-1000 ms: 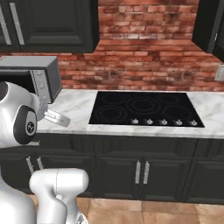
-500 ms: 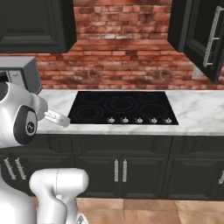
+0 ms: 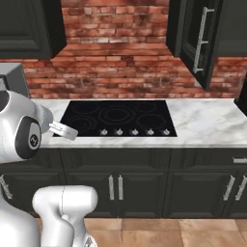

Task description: Pick the avocado and bread from the counter and place them on the plate. Then pick the jam from the cabinet and place it next to the plate. Lastly close the cabinet door.

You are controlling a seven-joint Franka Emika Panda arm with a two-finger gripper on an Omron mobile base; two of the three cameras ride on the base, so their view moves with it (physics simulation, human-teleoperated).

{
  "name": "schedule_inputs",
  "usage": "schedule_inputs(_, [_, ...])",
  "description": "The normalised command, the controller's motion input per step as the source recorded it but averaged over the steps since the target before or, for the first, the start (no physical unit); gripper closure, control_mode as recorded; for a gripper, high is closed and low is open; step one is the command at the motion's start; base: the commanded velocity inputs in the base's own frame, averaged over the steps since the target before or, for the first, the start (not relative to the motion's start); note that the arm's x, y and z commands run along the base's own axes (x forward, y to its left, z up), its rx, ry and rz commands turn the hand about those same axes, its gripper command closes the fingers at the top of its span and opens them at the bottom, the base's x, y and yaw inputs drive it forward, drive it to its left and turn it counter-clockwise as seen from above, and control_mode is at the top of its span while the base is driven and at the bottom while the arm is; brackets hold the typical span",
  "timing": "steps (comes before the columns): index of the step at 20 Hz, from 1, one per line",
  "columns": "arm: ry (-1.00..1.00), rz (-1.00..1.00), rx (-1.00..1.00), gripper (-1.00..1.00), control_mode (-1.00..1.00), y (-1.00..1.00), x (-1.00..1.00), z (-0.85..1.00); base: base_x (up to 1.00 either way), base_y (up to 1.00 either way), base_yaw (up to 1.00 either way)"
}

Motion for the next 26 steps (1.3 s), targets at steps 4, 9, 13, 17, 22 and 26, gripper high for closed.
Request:
schedule_inputs(4, [0.00,0.00,0.00,-1.00,1.00,0.00,0.00,0.00,0.09,-0.39,-0.03])
schedule_inputs(9, [0.00,0.00,0.00,-1.00,1.00,0.00,0.00,0.00,0.00,-0.37,-0.02])
schedule_inputs(13, [0.00,0.00,0.00,-1.00,1.00,0.00,0.00,0.00,0.00,-0.28,-0.02])
schedule_inputs(17, [0.00,0.00,0.00,-1.00,1.00,0.00,0.00,0.00,0.00,-0.26,-0.02])
schedule_inputs(22, [0.00,0.00,0.00,-1.00,1.00,0.00,0.00,0.00,0.00,-0.29,-0.01])
schedule_inputs(26, [0.00,0.00,0.00,-1.00,1.00,0.00,0.00,0.00,-0.03,-0.39,-0.01])
